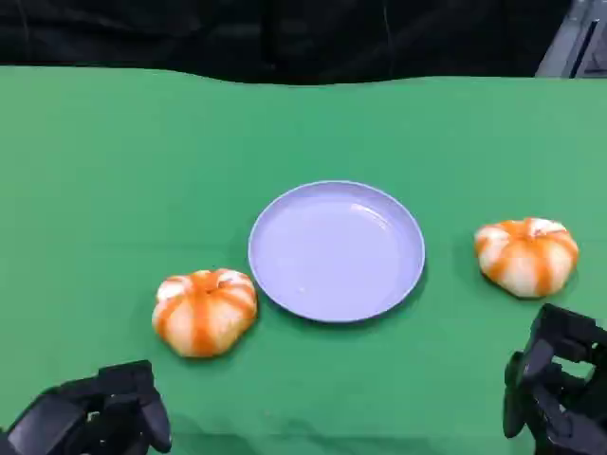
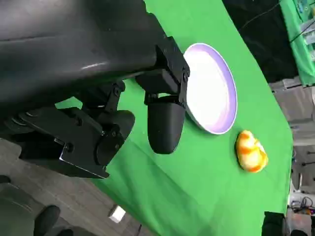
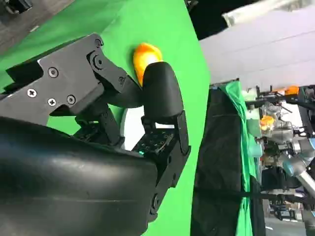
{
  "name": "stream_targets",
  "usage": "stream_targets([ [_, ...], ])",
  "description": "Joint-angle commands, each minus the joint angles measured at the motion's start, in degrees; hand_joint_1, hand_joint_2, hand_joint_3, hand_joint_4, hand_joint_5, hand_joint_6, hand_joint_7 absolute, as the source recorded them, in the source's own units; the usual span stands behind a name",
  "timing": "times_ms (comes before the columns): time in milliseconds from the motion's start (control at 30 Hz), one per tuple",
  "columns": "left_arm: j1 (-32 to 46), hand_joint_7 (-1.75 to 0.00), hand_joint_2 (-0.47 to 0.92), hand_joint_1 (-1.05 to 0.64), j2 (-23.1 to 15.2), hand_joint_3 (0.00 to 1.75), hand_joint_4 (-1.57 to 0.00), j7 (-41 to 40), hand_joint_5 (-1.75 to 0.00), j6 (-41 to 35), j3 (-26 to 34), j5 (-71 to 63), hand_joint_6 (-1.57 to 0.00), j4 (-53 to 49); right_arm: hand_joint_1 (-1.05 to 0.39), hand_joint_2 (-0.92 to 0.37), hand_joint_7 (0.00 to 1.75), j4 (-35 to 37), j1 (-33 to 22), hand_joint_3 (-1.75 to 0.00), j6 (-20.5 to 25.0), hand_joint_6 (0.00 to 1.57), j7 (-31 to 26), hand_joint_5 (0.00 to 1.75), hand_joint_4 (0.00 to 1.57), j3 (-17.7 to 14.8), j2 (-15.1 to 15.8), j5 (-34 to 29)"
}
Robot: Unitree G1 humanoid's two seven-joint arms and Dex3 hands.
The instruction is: Grasp the bread from the table and place it into the plate.
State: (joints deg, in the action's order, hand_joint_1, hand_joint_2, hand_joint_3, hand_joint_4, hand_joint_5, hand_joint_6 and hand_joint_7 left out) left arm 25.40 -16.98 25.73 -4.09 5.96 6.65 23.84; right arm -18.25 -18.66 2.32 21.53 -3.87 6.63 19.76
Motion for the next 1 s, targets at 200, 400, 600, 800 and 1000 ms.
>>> stream_targets([
  [200, -0.30, -1.58, 0.70, 0.20, -1.24, 1.09, -0.68, -0.62, -1.75, -0.49, -0.20, -0.98, -0.65, 0.69, -0.06, -0.59, 1.55, -0.32, -0.07, -1.11, 0.41, 0.80, 0.09, 1.75, 0.89, -0.51, 0.82, 0.30],
  [400, -0.28, -1.54, 0.72, 0.20, -1.69, 1.00, -0.66, -0.85, -1.75, -0.49, -0.53, -2.19, -0.63, 0.63, -0.05, -0.59, 1.55, -0.33, -0.05, -1.11, 0.24, 0.80, -0.07, 1.74, 0.88, -0.45, 0.61, 0.22],
  [600, -0.23, -1.51, 0.75, 0.19, -1.83, 0.95, -0.65, -0.93, -1.75, -0.64, -0.68, -2.44, -0.63, 0.72, -0.05, -0.58, 1.55, -0.38, -0.09, -1.12, 0.14, 0.80, -0.10, 1.74, 0.89, -0.42, 0.53, 0.20],
  [800, -0.14, -0.99, 0.83, 0.07, -1.92, 0.59, -0.50, -1.09, -1.35, 2.74, -0.86, -3.52, -0.62, -0.24, -0.07, -0.58, 1.55, -0.36, -0.16, -1.11, 0.06, 0.80, -0.13, 1.74, 0.88, -0.38, 0.40, 0.24],
  [1000, -0.12, -0.04, 0.92, -0.56, -6.33, 0.13, -0.03, -18.42, -0.11, 20.29, -4.85, -36.07, -0.42, -6.13, -0.08, -0.58, 1.53, -0.95, -0.21, -1.10, 1.37, 0.82, -0.39, 1.73, 0.90, 0.02, 0.43, 0.40],
])
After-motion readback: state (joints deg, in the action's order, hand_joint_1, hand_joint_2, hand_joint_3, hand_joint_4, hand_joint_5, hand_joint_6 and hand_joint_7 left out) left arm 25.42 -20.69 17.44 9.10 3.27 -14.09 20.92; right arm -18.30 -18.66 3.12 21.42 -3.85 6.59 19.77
